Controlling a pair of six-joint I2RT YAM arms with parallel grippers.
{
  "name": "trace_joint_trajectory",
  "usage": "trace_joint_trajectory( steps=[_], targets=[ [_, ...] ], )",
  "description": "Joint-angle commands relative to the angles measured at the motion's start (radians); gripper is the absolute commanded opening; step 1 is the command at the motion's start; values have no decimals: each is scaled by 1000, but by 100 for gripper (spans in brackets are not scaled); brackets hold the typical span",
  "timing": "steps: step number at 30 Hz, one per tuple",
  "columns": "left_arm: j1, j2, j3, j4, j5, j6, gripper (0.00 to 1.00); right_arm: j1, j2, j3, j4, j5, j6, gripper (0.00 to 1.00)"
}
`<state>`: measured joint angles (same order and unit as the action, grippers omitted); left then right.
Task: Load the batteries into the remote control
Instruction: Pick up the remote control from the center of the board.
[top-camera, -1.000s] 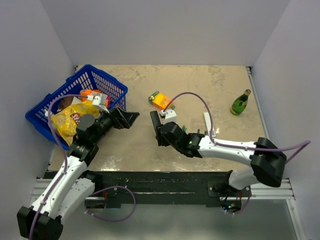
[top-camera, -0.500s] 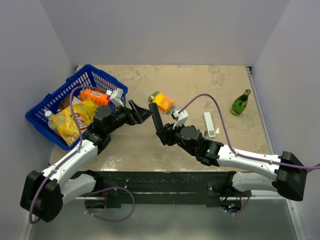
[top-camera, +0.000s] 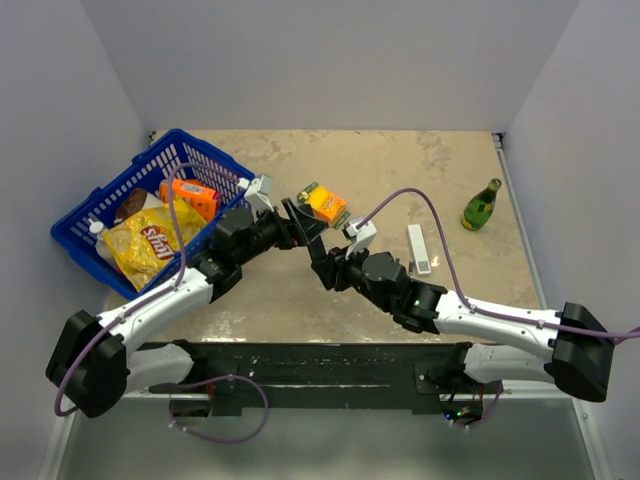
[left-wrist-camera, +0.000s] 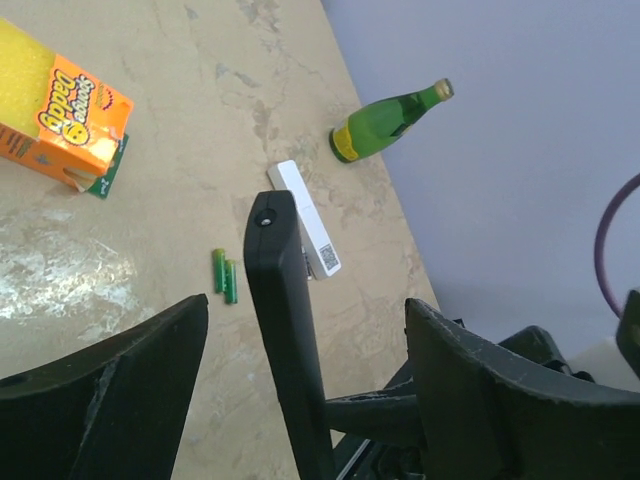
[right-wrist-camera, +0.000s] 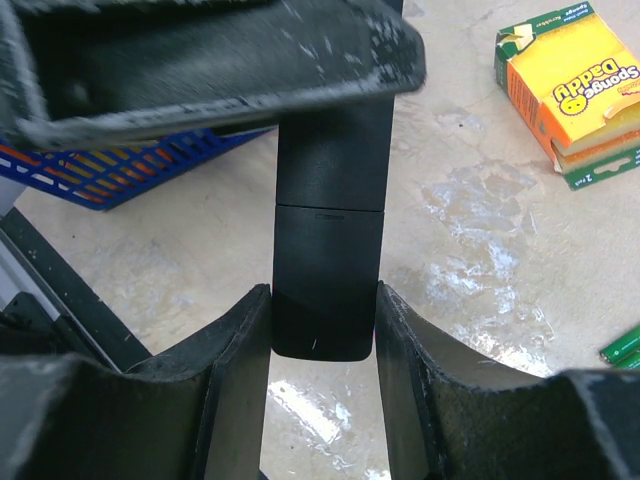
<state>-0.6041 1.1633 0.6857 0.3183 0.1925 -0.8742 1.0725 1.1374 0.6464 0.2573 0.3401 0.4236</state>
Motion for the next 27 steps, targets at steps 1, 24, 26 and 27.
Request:
trace_joint_trajectory(
  steps=[1,24,26,27],
  targets=[
    [-22,24,40,4,-62,3,77,3,-30,-4,59,-4,-28,17],
    [-54,79,120,-13,-27,15,21,3,-33,27,20,50,-40,25],
    [-52,76,132,-21,-28,39,17,3,-28,51,-2,53,-39,35],
    [-52,73,143,-27,-27,50,13,3,-27,61,-15,63,-28,41]
  ],
)
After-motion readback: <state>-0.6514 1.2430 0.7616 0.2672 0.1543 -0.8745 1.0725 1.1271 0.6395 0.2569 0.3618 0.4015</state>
